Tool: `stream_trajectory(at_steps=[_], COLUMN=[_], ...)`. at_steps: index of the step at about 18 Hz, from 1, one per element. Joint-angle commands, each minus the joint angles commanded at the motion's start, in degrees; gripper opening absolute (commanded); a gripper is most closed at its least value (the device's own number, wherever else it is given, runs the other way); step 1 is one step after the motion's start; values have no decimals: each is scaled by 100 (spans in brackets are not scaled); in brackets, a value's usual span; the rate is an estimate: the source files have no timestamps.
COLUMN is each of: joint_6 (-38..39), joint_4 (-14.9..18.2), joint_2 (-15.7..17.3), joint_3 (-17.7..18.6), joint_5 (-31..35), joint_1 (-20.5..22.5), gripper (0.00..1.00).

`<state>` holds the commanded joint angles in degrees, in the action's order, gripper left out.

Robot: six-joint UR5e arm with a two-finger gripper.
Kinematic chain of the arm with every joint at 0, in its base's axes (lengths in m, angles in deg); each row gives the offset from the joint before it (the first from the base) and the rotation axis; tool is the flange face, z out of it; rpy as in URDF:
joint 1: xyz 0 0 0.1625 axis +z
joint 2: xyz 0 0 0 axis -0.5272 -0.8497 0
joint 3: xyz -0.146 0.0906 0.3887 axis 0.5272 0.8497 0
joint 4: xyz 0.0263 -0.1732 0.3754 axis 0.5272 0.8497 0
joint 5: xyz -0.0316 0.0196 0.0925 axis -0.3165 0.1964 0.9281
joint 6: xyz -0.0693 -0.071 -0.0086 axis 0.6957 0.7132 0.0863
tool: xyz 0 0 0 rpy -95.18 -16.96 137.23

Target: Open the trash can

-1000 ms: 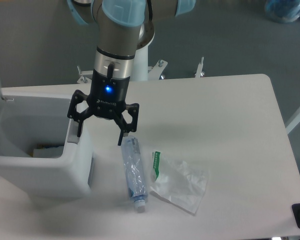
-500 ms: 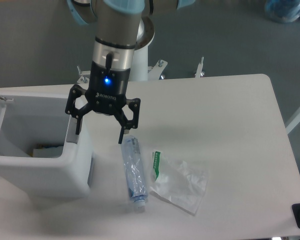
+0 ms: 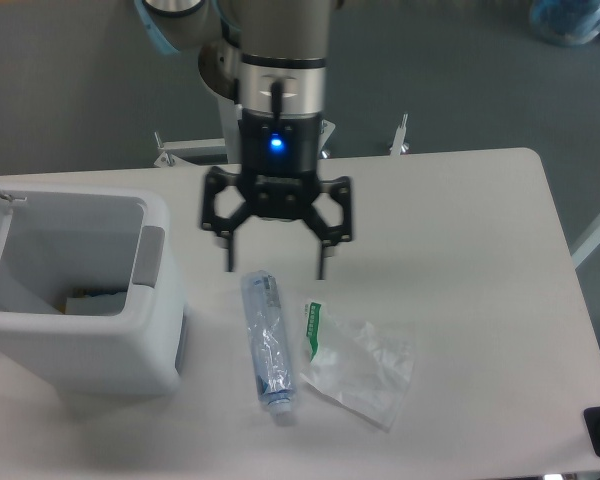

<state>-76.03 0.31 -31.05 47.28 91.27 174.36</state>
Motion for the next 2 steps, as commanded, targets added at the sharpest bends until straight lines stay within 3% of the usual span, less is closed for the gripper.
stream_trajectory(at_steps=[2], joint_6=[-326], joint_4=[88], joint_2=[0], joint_3=[9], joint_5=[0], joint_1=[220], gripper=[100])
